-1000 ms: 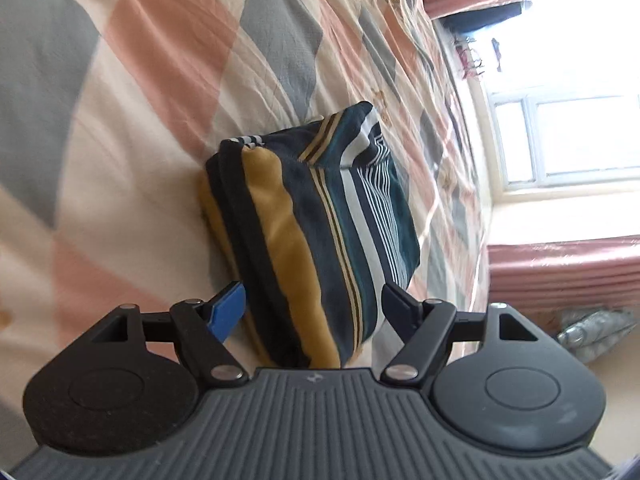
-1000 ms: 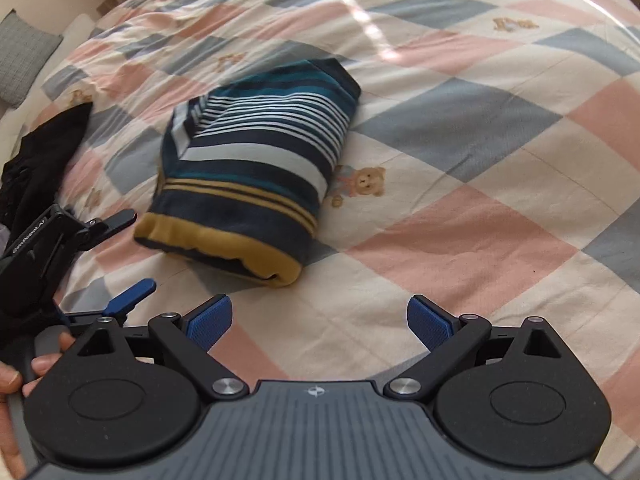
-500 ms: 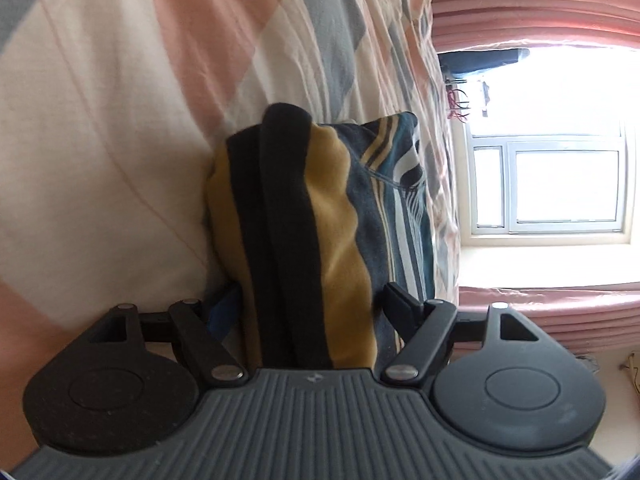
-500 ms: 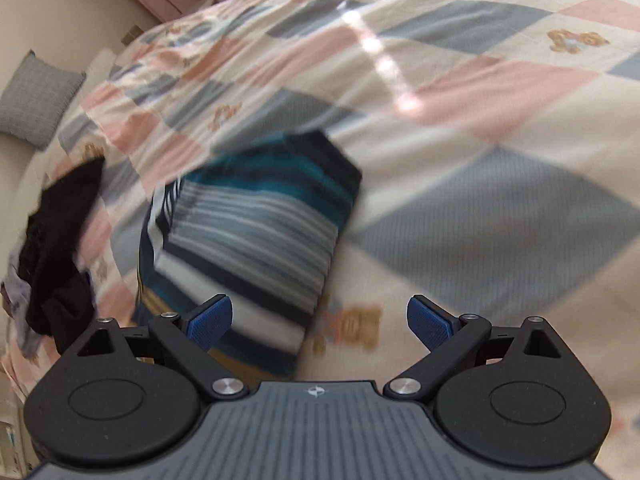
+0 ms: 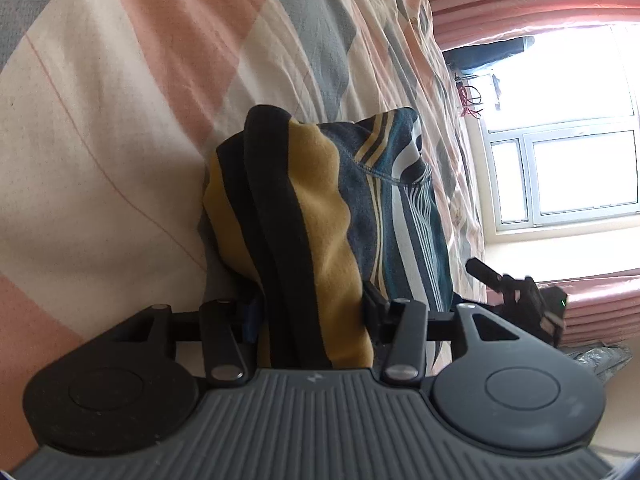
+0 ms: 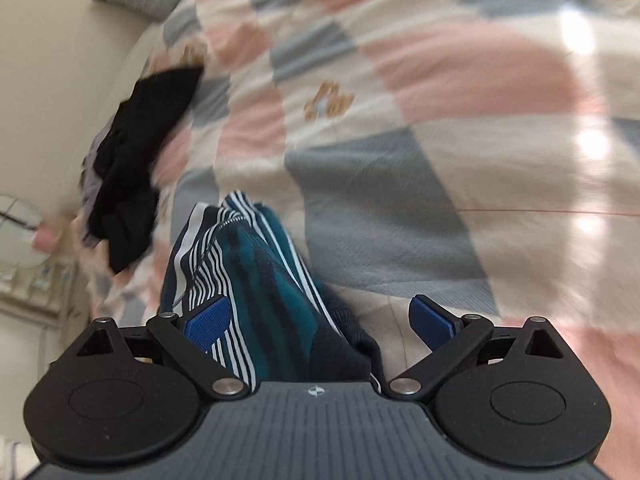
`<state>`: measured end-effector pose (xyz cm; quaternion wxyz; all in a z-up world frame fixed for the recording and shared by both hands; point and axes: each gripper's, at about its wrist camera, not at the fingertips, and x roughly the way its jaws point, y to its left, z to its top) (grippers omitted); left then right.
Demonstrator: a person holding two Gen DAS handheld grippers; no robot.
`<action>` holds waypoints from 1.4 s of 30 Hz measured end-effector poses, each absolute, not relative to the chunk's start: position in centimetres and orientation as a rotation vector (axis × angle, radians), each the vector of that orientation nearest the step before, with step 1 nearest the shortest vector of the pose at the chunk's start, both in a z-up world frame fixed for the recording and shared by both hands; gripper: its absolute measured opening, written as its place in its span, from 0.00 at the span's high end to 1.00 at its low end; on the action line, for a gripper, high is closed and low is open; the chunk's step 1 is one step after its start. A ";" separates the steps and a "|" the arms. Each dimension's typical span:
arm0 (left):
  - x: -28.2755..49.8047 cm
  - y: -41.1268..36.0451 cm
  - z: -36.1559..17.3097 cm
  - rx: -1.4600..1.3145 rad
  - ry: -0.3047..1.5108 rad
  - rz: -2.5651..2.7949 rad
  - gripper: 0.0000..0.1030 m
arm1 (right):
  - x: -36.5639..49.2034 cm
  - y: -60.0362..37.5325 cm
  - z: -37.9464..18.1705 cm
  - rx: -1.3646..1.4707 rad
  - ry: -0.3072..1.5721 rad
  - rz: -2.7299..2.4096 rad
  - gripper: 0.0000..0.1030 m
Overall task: Fold clothes
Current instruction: 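Grasp the folded sweater with the left gripper while the right gripper grasps its other side, then lift and carry the folded sweater with both grippers toward the clothes stack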
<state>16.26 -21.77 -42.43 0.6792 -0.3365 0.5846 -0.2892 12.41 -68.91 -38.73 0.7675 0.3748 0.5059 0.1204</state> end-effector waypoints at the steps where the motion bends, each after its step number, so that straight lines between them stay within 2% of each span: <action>1: 16.2 -21.7 -42.5 -0.763 1.314 -0.645 0.56 | 13.4 -69.0 -39.4 0.831 1.128 0.319 0.05; 6: 16.1 -21.9 -42.8 -0.785 1.316 -0.639 0.55 | 17.0 -67.6 -41.6 0.831 1.243 0.528 0.15; 11: 16.2 -21.9 -43.1 -0.798 1.319 -0.645 0.54 | 19.6 -65.0 -43.0 0.797 1.316 0.603 0.16; 12: 16.2 -21.7 -43.1 -0.795 1.317 -0.647 0.54 | 19.9 -64.1 -43.2 0.783 1.332 0.609 0.19; 13: 16.1 -21.6 -43.1 -0.791 1.316 -0.648 0.54 | 20.0 -63.3 -43.3 0.775 1.341 0.617 0.28; 17: 16.2 -21.3 -42.4 -0.740 1.329 -0.665 0.61 | 17.9 -62.0 -42.1 0.807 1.293 0.621 0.45; 19: 16.7 -21.5 -41.5 -0.698 1.345 -0.702 0.64 | 15.6 -62.6 -40.5 0.859 1.229 0.614 0.60; 20: 16.9 -21.7 -40.8 -0.670 1.344 -0.733 0.64 | 14.3 -62.9 -39.7 0.886 1.194 0.610 0.61; 26: 18.2 -22.6 -35.6 -0.480 1.312 -0.938 0.65 | 4.0 -62.0 -35.8 1.072 1.015 0.444 0.63; 33: 17.8 -26.6 -30.8 -0.236 1.376 -1.247 0.66 | -16.4 -54.0 -33.6 1.470 0.566 0.015 0.63; 42: 4.5 -35.7 -30.9 0.119 1.482 -1.616 0.67 | -39.5 -37.9 -34.2 1.740 0.001 -0.523 0.63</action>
